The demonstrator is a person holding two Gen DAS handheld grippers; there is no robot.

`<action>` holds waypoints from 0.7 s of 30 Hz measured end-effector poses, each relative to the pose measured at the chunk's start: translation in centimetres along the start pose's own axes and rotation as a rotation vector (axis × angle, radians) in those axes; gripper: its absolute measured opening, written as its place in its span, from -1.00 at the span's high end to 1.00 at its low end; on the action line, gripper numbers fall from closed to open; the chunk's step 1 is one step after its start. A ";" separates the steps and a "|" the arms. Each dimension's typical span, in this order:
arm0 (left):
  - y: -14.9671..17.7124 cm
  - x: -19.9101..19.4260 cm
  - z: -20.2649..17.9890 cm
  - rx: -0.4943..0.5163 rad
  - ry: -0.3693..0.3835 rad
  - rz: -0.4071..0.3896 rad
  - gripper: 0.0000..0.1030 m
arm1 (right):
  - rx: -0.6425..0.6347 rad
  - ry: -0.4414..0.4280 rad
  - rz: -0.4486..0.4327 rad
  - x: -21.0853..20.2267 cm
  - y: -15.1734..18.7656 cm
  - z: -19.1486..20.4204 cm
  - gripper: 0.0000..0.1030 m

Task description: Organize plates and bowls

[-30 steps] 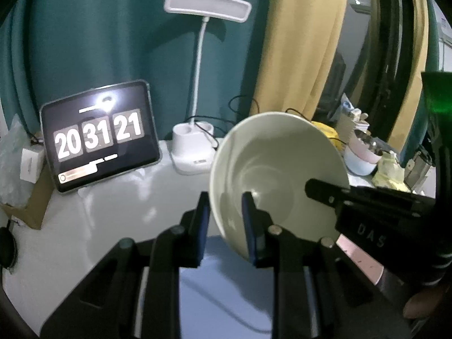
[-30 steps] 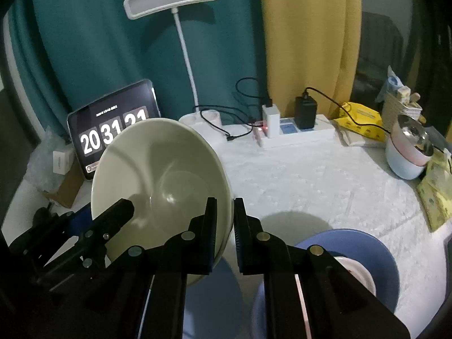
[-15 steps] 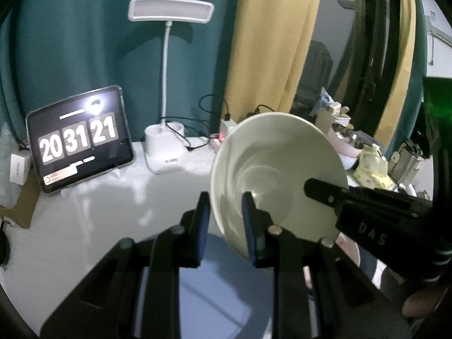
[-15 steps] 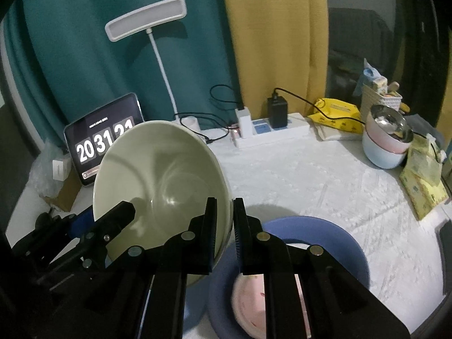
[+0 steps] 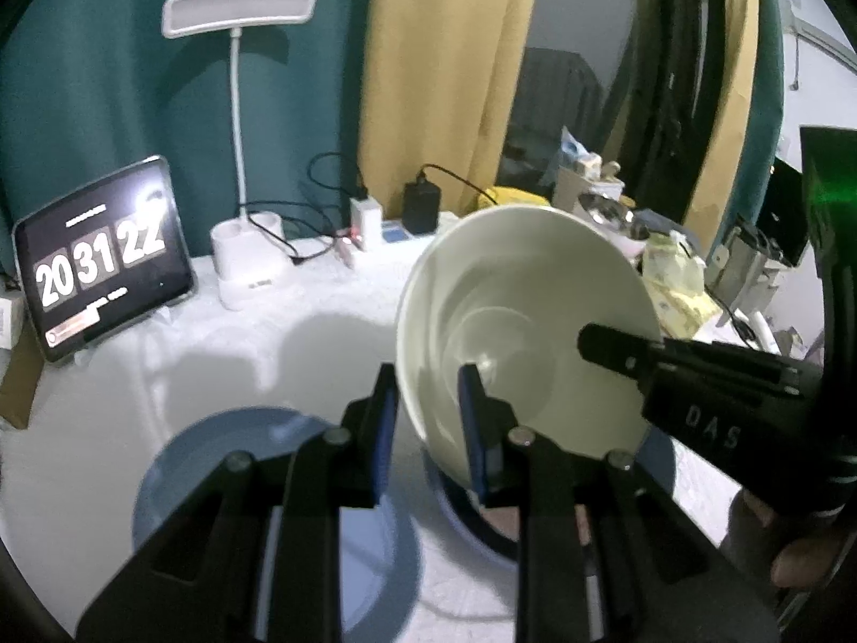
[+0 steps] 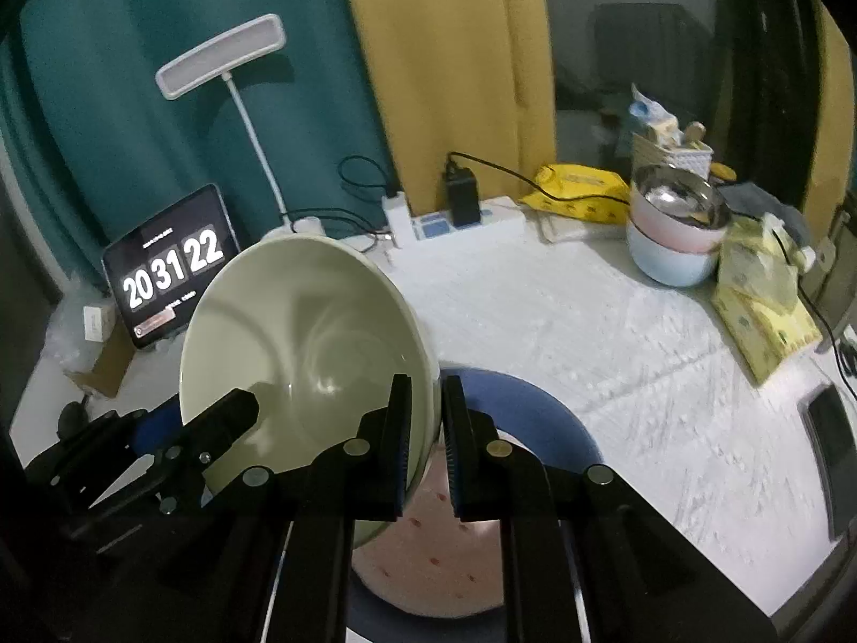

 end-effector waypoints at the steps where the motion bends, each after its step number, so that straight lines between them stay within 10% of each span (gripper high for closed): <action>1: 0.2 0.2 -0.4 0.002 0.005 0.007 0.55 | 0.003 0.002 0.003 0.0 0.2 -0.3 0.75; 21: 3.0 1.8 -4.1 0.031 0.021 0.079 0.55 | 0.060 0.019 0.046 -0.2 3.5 -4.7 0.75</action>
Point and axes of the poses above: each gripper's, at about its wrist camera, not at the fingertips, and x roughly the way its jaws point, z to its left, y to its underside, the point moved 1 cm from there along x, roughly the way its jaws point, and after that the axes turned 1 degree about y, right-handed, at the moved point
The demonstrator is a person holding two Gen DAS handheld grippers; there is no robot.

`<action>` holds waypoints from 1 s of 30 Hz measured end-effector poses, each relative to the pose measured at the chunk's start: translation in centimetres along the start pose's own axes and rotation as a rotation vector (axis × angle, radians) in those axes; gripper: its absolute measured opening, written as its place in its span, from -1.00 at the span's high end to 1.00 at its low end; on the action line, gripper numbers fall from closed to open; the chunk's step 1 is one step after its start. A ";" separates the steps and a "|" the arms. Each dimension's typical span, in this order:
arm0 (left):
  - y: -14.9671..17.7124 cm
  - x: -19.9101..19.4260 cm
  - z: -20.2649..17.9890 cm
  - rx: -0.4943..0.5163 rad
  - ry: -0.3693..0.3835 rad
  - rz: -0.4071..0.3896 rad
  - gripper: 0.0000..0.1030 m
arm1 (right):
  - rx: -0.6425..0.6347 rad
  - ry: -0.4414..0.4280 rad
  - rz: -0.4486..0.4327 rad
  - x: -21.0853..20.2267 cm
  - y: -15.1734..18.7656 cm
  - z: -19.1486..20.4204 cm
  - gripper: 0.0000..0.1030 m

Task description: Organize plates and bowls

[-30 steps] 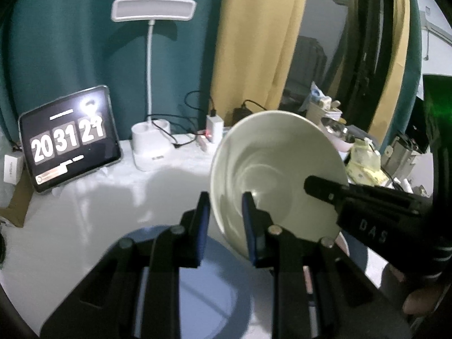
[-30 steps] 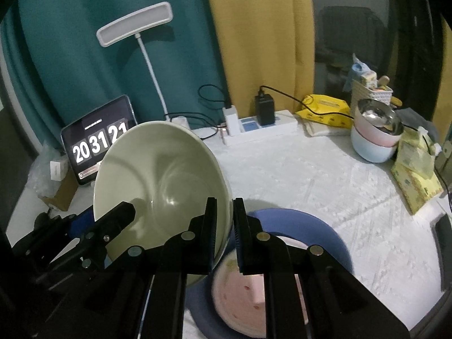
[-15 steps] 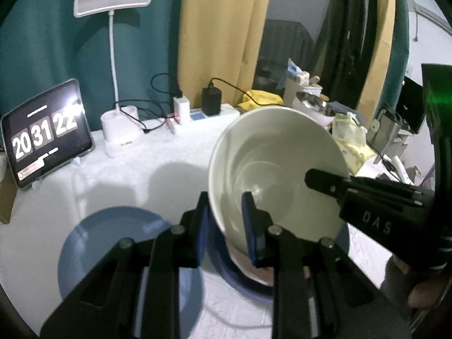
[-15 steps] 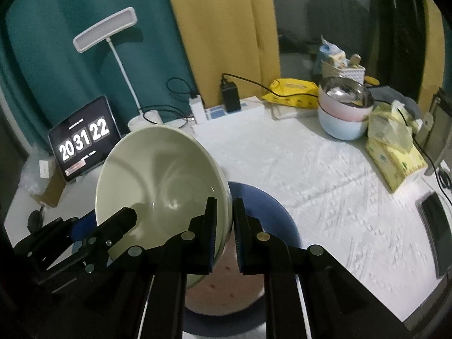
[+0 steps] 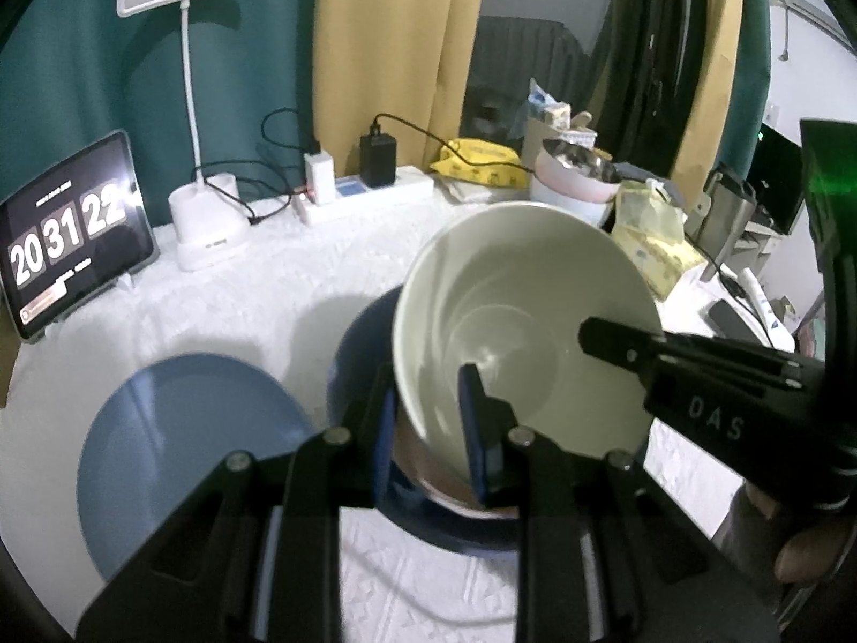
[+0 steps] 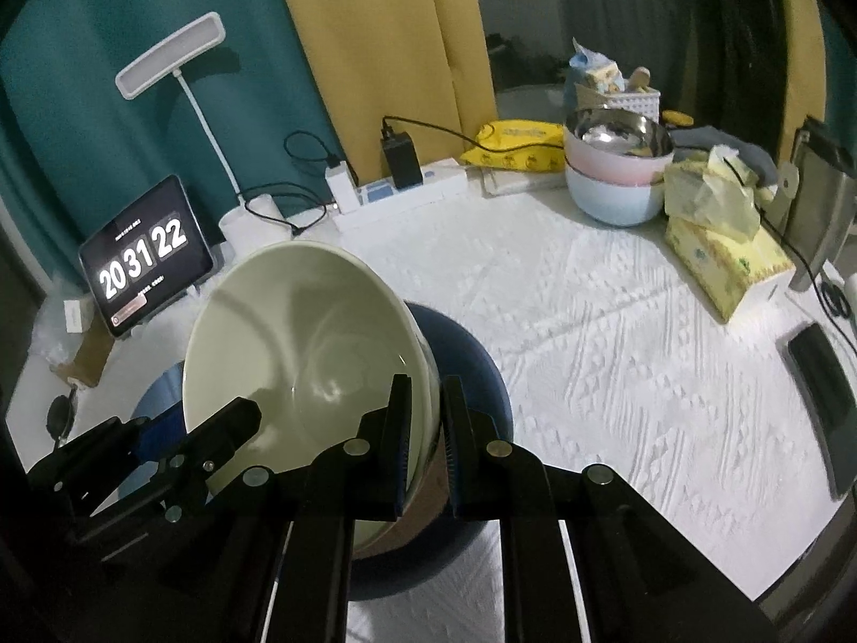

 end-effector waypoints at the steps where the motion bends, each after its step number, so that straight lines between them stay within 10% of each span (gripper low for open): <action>1: 0.2 0.1 -0.1 0.001 -0.001 0.007 0.55 | 0.001 -0.002 0.008 0.1 0.2 -0.1 0.75; 30: 1.0 1.4 1.1 -0.013 -0.015 0.062 0.52 | -0.037 -0.004 0.066 1.8 0.6 -0.2 0.60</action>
Point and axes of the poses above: each gripper's, at about its wrist camera, not at the fingertips, and x roughly the way its jaws point, z to its left, y to its underside, the point moved 1 cm from there along x, roughly the way its jaws point, and after that the axes turned 1 degree about y, right-handed, at the moved point
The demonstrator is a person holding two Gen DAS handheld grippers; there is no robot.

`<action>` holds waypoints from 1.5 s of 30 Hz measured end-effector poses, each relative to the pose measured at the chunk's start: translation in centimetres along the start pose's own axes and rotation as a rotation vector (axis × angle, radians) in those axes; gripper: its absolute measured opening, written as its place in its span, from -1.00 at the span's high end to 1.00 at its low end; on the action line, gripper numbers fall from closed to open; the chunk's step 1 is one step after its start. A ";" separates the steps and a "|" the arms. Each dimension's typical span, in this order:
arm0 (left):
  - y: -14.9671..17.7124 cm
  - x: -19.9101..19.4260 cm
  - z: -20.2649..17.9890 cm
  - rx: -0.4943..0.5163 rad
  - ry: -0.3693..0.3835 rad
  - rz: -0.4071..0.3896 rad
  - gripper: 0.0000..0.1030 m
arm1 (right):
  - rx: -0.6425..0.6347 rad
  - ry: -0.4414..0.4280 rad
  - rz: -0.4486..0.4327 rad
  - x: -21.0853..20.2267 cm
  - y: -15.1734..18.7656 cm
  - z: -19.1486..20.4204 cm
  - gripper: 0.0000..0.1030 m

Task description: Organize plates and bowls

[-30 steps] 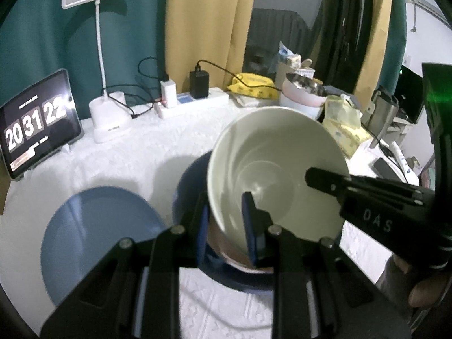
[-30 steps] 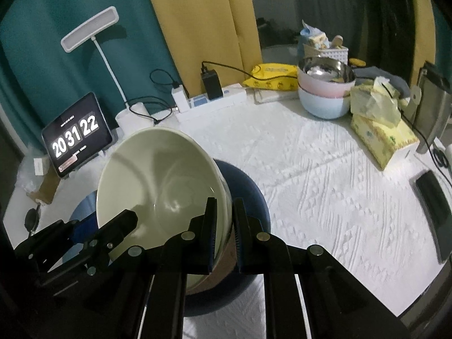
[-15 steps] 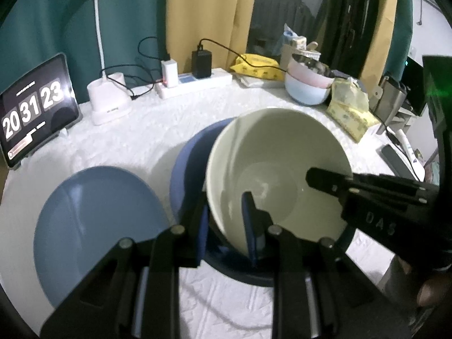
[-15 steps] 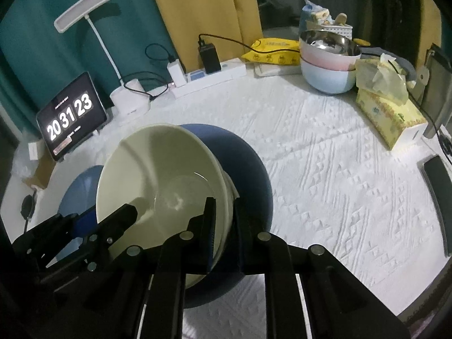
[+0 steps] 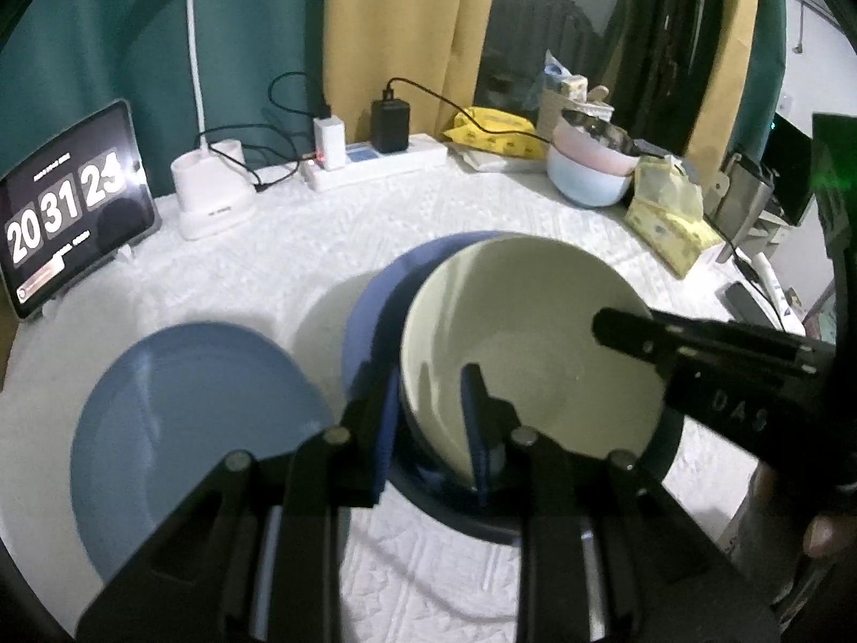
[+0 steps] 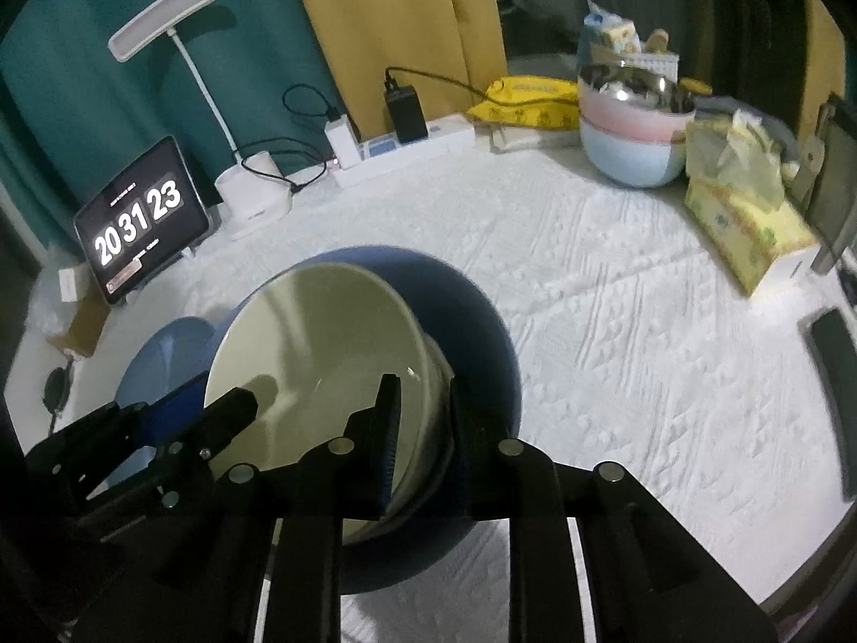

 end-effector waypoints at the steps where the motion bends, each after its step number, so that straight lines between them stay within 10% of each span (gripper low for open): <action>1: -0.1 -0.2 0.0 -0.001 0.002 -0.004 0.52 | -0.002 0.002 -0.008 -0.2 -0.1 -0.1 0.60; 14: -2.0 -3.0 1.4 -0.037 -0.003 -0.106 0.46 | -0.027 -0.034 -0.073 -1.9 -1.1 -1.0 0.54; 45: -0.4 0.2 3.9 -0.115 -0.057 -0.021 0.40 | -0.006 -0.159 -0.065 -0.2 -2.4 -6.1 0.55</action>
Point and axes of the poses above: each gripper's, at about its wrist camera, not at the fingertips, and x roughly the way its jaws point, z to its left, y to its underside, the point moved 1 cm from there along x, roughly the way its jaws point, and after that the axes turned 1 degree about y, right-handed, at the moved point
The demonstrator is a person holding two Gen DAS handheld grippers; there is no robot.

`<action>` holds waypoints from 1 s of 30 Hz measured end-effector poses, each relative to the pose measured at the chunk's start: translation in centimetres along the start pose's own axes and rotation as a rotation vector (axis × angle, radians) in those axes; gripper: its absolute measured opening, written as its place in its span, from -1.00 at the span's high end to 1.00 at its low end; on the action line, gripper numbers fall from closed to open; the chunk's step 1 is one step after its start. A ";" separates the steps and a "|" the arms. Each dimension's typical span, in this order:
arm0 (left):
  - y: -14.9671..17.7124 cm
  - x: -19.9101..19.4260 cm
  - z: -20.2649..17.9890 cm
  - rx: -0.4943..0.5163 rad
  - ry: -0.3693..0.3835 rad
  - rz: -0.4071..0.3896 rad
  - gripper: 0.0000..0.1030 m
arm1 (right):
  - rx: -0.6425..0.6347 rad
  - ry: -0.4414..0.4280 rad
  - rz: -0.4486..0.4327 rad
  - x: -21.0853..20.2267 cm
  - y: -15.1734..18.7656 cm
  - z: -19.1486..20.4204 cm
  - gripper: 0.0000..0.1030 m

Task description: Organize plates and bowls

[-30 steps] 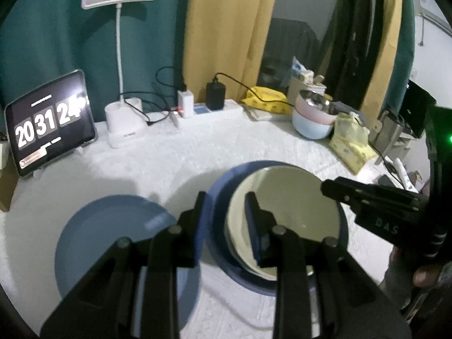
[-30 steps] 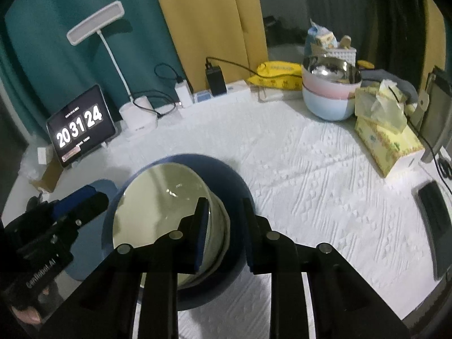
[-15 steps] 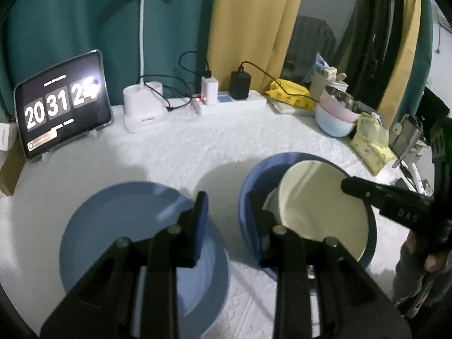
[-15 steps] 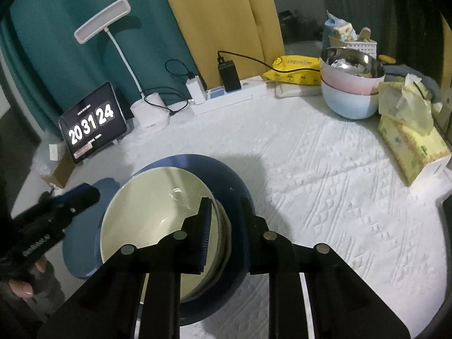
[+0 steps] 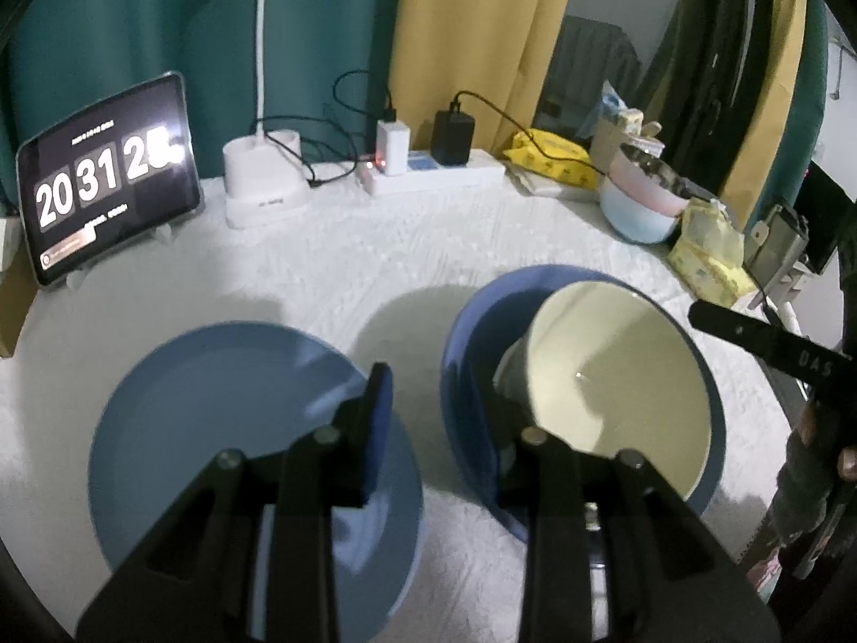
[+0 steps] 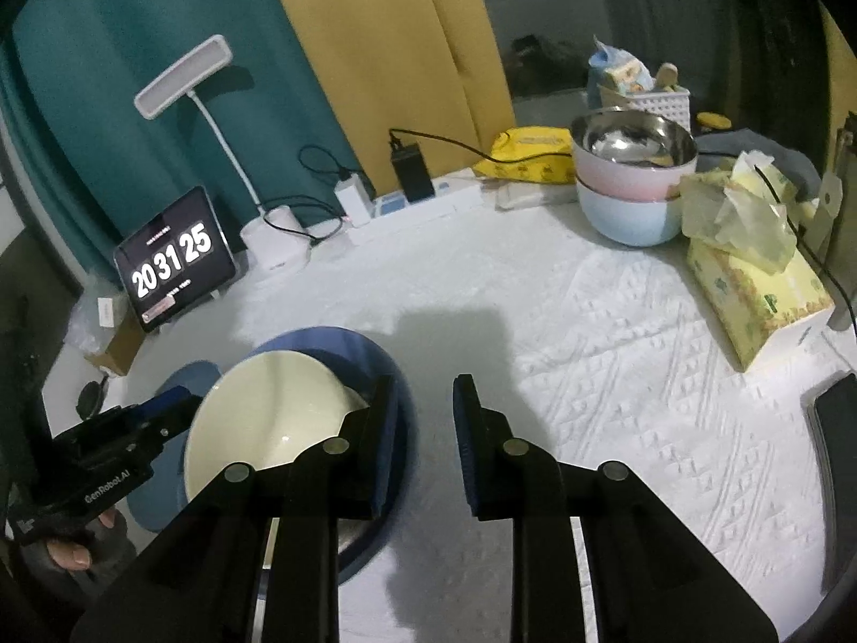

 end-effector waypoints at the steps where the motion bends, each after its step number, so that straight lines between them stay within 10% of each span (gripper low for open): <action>1: 0.1 0.1 0.1 -0.002 0.000 0.005 0.40 | 0.001 -0.003 0.007 0.3 0.1 -0.1 0.55; 30: 1.5 1.0 -0.9 0.016 0.047 -0.040 0.74 | 0.068 -0.025 0.029 2.9 2.3 0.0 0.37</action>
Point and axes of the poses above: each gripper's, at about its wrist camera, not at the fingertips, and x roughly the way its jaws point, z to its left, y to its underside, the point moved 1 cm from there along x, roughly the way its jaws point, and after that the axes turned 1 degree about y, right-handed, at the moved point
